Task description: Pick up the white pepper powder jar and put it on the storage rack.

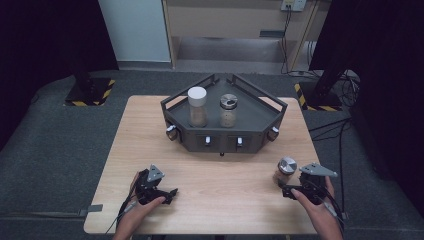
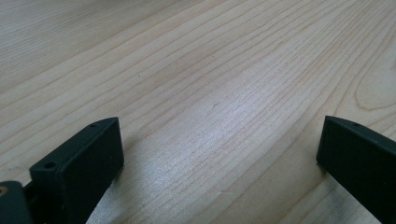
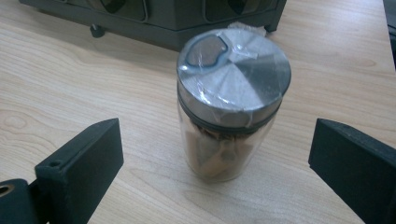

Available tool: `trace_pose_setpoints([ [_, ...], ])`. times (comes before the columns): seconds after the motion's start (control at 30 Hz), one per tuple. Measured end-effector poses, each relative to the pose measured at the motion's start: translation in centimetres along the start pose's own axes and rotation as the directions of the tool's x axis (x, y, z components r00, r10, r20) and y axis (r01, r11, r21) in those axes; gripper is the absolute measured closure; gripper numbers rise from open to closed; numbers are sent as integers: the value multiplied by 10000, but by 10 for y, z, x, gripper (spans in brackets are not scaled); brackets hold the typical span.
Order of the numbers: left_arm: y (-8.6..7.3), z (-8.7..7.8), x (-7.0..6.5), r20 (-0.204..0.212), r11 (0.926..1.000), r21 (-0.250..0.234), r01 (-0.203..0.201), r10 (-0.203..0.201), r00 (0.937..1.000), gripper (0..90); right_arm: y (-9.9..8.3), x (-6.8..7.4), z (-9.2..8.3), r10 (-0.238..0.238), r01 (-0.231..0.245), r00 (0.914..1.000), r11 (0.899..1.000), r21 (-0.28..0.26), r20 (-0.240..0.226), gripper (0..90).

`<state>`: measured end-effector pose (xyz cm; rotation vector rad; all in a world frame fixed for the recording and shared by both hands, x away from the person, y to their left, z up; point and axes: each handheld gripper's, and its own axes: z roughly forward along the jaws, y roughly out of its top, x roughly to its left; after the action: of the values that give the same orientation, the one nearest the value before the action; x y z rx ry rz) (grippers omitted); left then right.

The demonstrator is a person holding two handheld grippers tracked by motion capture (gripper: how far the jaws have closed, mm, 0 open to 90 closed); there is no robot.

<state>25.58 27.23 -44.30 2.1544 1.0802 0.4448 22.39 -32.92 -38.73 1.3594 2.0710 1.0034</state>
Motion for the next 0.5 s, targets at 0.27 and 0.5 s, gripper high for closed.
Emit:
trace_pose_setpoints([
  [0.27, 0, 0, 0, -2, 10000, -1, -1, 1, 10000, 0, -7, -2, 8, 111, -111, 9999, 9999, 78, 23, 33],
  [0.5, 0, 0, 0, 0, 10000, 0, 1, -1, 10000, 0, -11, -1, 13, -25, 24, 10000, 9998, 189, 69, 33],
])
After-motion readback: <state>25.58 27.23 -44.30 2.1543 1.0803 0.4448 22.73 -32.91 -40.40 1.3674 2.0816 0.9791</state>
